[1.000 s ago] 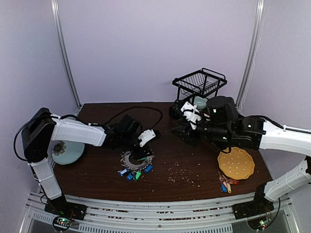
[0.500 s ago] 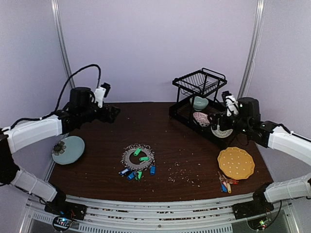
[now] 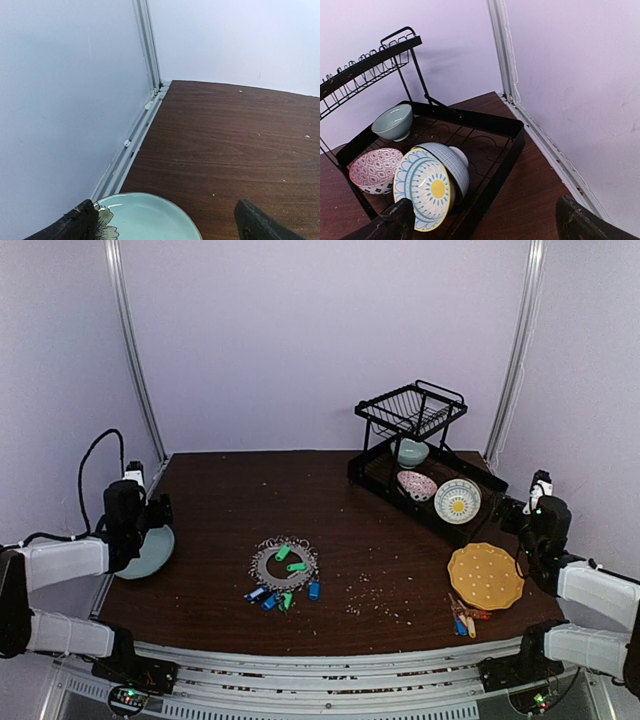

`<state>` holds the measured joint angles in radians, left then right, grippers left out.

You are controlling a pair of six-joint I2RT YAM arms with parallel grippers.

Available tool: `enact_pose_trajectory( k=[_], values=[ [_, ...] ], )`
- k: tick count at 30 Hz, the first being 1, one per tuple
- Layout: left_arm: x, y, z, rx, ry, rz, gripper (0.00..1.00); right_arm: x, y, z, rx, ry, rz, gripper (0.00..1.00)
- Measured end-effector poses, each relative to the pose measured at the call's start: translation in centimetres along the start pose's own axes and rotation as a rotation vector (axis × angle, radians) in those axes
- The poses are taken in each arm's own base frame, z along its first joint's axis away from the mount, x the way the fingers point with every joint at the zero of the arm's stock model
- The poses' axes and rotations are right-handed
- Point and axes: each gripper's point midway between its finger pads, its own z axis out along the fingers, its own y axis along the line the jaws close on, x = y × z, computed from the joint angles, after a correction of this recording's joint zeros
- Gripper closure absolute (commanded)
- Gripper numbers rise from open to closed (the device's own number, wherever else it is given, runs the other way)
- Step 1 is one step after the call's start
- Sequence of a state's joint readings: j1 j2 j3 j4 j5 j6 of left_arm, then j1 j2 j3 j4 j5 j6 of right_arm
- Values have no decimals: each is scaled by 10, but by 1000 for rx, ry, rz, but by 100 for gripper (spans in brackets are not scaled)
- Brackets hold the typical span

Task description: Put the keys on the keyring

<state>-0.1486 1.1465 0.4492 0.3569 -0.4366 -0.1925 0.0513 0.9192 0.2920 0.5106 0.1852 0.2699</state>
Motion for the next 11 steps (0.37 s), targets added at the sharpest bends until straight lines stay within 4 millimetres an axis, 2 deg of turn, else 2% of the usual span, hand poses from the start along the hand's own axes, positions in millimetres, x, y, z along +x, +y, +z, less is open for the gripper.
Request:
enact_pose_trajectory(
  k=[5, 11],
  values=[
    [-6, 7, 6, -57, -76, -10, 2, 7, -19, -6, 71, -72, 31, 0],
    [5, 8, 7, -62, -91, 2, 2, 5, -29, -17, 88, -159, 63, 0]
  ],
)
